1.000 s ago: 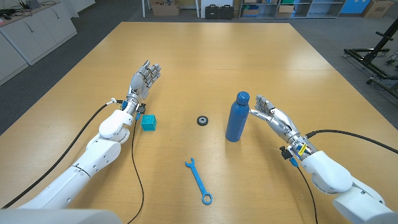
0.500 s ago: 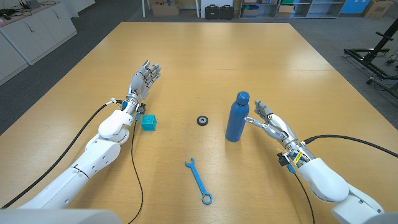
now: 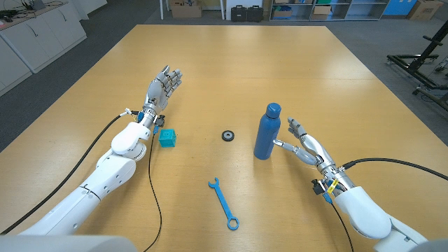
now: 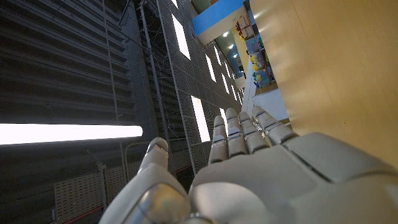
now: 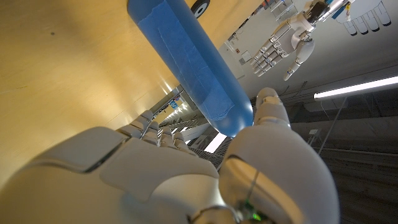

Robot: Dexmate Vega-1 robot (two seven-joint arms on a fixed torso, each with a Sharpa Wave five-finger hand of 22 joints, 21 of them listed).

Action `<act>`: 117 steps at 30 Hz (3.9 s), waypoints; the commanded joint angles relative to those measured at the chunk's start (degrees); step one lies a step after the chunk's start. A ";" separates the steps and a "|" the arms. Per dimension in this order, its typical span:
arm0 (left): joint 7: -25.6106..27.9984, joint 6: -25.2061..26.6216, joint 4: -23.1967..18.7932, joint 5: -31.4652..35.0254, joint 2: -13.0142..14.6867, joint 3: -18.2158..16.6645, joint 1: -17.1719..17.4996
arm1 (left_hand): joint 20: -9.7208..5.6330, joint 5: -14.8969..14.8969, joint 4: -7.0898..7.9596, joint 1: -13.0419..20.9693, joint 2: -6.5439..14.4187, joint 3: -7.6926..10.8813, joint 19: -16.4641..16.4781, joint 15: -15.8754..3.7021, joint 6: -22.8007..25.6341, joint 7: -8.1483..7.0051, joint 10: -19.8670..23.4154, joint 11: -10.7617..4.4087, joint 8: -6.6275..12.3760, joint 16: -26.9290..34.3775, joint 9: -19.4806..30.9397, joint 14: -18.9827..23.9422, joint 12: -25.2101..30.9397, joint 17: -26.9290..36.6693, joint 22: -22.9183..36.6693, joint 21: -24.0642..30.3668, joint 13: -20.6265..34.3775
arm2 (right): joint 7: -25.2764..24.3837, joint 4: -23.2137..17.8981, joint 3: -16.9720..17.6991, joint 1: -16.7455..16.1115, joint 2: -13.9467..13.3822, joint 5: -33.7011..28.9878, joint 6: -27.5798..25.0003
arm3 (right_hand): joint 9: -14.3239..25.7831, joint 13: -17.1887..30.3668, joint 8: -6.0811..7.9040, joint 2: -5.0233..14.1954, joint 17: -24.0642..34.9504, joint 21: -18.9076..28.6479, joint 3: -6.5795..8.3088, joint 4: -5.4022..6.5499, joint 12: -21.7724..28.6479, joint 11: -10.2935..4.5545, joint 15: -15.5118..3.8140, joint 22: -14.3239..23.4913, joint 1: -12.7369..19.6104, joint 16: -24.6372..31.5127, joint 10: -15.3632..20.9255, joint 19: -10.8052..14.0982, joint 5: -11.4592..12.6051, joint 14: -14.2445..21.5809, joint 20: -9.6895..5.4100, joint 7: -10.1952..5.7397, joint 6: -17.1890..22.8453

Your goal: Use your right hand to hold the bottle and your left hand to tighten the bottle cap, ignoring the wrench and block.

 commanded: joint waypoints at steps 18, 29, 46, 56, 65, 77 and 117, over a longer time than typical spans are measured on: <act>0.54 6.04 -5.22 -2.10 2.38 0.12 -0.27 | -3.54 0.05 -0.08 0.06 0.52 0.43 0.09 -0.77 1.03 -0.04 0.81 -0.13 -0.09 -0.25 0.22 0.62 -0.07 0.14 0.12 -0.29 0.13 | -2.40 3.52 -1.34 -0.03 1.64 -8.44 1.23 | 0.17 0.24 -0.20 0.07 0.23 -0.04 -0.71 1.38 0.32 0.50 -0.20 0.12 -0.93 0.37 -0.94 0.02 0.99 -4.07 0.20 1.26 -3.11; 2.18 7.17 -6.68 -0.32 2.88 0.53 0.06 | -3.53 0.05 -0.09 0.07 0.53 0.43 0.16 -0.76 1.33 -0.06 1.06 -0.14 -0.04 -0.26 0.23 0.75 -0.03 0.14 0.12 -0.30 0.13 | -0.97 4.90 -3.73 3.91 1.43 -7.10 -0.29 | 0.26 0.51 -1.74 0.13 0.59 -1.48 -1.83 2.05 -0.90 2.68 1.56 0.28 -1.35 -0.44 -7.11 -3.28 2.35 -8.07 1.21 2.48 -11.01; 3.59 7.02 -7.83 0.16 3.49 -0.83 1.61 | -3.37 0.06 -0.11 0.10 0.57 0.45 0.15 -0.65 1.45 -0.19 1.25 -0.29 -0.08 -0.25 0.23 0.98 -0.04 0.15 0.12 -0.34 0.14 | -2.02 8.49 -8.03 11.45 1.28 -7.00 0.88 | 0.31 0.62 -0.29 -0.09 0.65 -0.68 -2.26 1.82 0.46 2.08 1.05 0.29 -0.66 0.58 -4.98 -1.06 3.08 -5.97 1.09 1.96 -9.42; 4.12 7.69 -8.01 0.23 3.33 -0.82 1.52 | -3.25 0.07 -0.10 0.10 0.62 0.47 0.16 -0.59 1.64 -0.22 1.47 -0.34 -0.07 -0.26 0.24 1.11 -0.01 0.15 0.12 -0.35 0.14 | -1.03 11.43 -11.00 15.68 0.59 -5.62 1.19 | 0.31 0.64 0.03 -0.09 0.65 -0.55 -2.36 1.76 0.76 2.01 1.02 0.29 -0.42 0.76 -4.42 -0.60 3.30 -5.51 1.14 1.62 -8.84; 4.46 8.76 -7.86 0.38 3.27 -0.53 0.88 | -3.20 0.08 -0.08 0.08 0.67 0.47 0.22 -0.56 1.77 -0.30 1.54 -0.37 -0.07 -0.24 0.24 1.29 -0.04 0.16 0.13 -0.35 0.14 | -0.93 13.82 -13.39 17.99 0.44 -3.94 1.75 | 0.31 0.65 0.25 -0.08 0.65 -0.44 -2.46 1.74 1.01 1.80 0.82 0.28 -0.25 0.94 -3.93 -0.22 3.49 -5.01 1.19 1.37 -8.42; 4.60 10.05 -7.44 0.50 3.16 0.08 -0.20 | -3.16 0.09 -0.05 0.07 0.77 0.50 0.26 -0.50 2.04 -0.30 1.64 -0.45 -0.03 -0.28 0.25 1.33 -0.06 0.17 0.13 -0.35 0.14 | -1.66 16.72 -16.64 20.74 0.78 -2.74 3.29 | 0.30 0.67 0.64 0.01 0.65 -0.24 -2.61 1.73 1.44 1.48 0.82 0.26 0.03 1.23 -3.04 0.57 3.81 -4.15 1.21 0.98 -7.57; 6.83 8.86 -9.59 0.57 3.58 -2.18 4.32 | -3.12 0.13 -0.02 0.25 1.34 0.77 0.39 -0.65 2.98 -0.66 2.08 -0.68 0.07 -0.26 0.27 1.99 -0.12 0.17 0.14 -0.38 0.15 | -4.56 27.63 -24.16 29.34 6.82 0.35 13.41 | 0.78 1.69 7.74 4.41 0.44 6.09 0.01 -0.56 10.21 -5.20 -5.95 0.38 10.79 7.75 19.07 22.28 4.58 18.30 -2.06 -3.11 13.21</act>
